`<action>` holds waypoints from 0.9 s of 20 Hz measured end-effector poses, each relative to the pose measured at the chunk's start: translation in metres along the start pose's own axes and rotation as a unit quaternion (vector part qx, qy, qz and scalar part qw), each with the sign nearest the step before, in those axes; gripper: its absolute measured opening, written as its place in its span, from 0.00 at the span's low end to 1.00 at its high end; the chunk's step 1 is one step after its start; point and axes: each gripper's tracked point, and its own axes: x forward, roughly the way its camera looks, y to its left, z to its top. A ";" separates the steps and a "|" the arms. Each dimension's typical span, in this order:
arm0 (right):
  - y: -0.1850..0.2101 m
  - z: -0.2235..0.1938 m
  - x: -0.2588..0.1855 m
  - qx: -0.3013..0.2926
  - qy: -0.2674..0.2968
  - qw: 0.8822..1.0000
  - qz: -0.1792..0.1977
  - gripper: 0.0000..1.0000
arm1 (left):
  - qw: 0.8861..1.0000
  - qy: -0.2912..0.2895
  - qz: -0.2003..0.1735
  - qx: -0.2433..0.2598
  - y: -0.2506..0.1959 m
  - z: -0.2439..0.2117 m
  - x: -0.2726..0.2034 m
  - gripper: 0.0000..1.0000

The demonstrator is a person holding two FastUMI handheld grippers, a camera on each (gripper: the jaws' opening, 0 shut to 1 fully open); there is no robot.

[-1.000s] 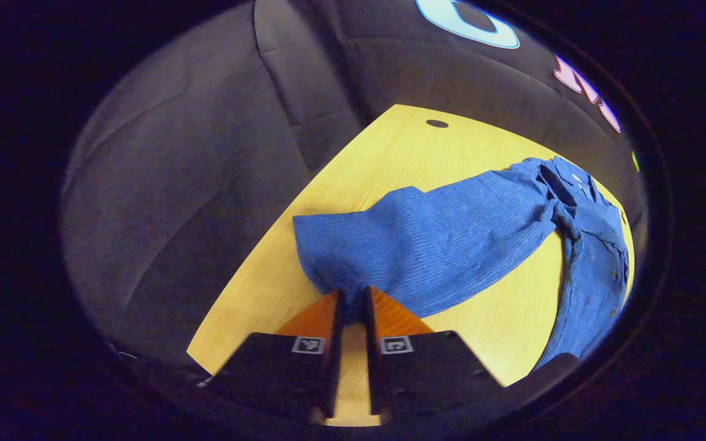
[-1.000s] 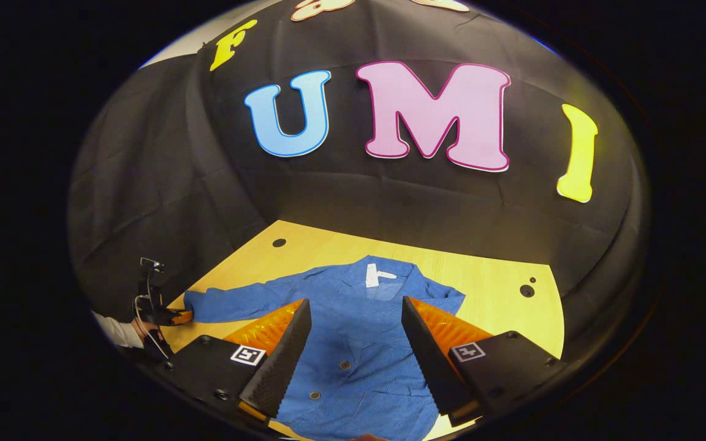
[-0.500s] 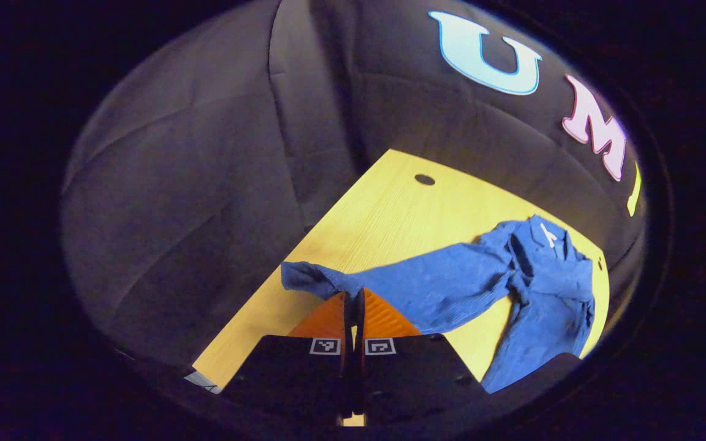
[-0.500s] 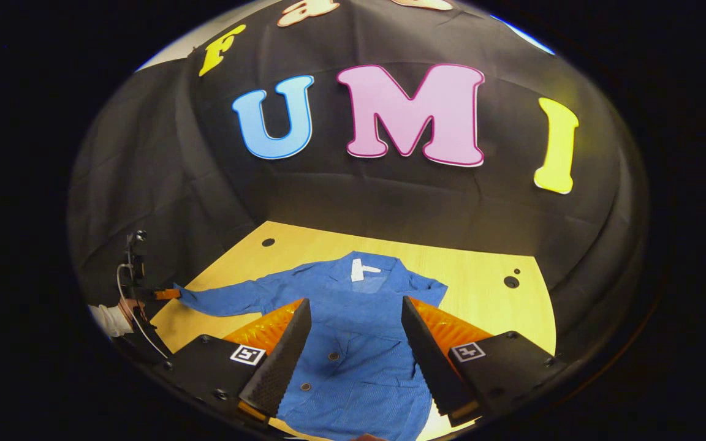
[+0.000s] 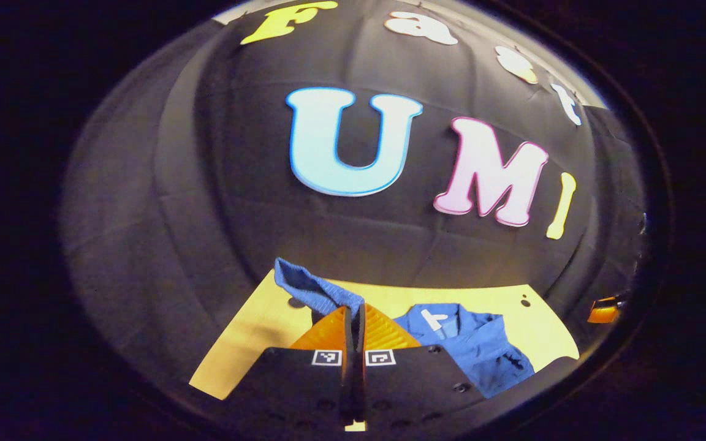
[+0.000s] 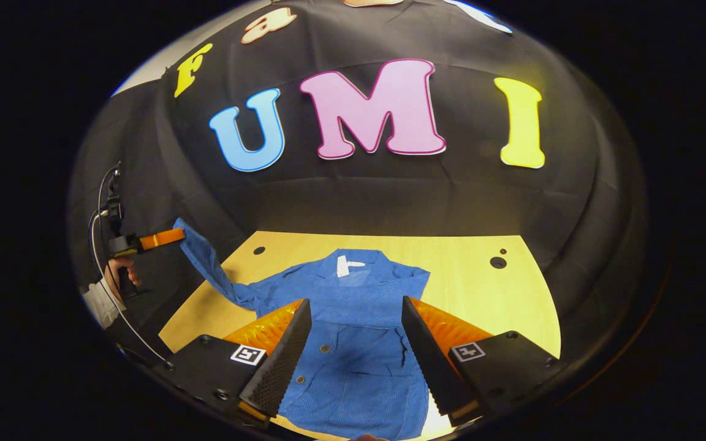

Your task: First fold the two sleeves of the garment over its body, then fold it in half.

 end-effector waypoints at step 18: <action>-0.113 -0.073 -0.029 0.060 0.050 0.994 -0.070 0.94 | 0.936 0.266 -0.213 0.084 -0.320 -0.198 0.162 0.00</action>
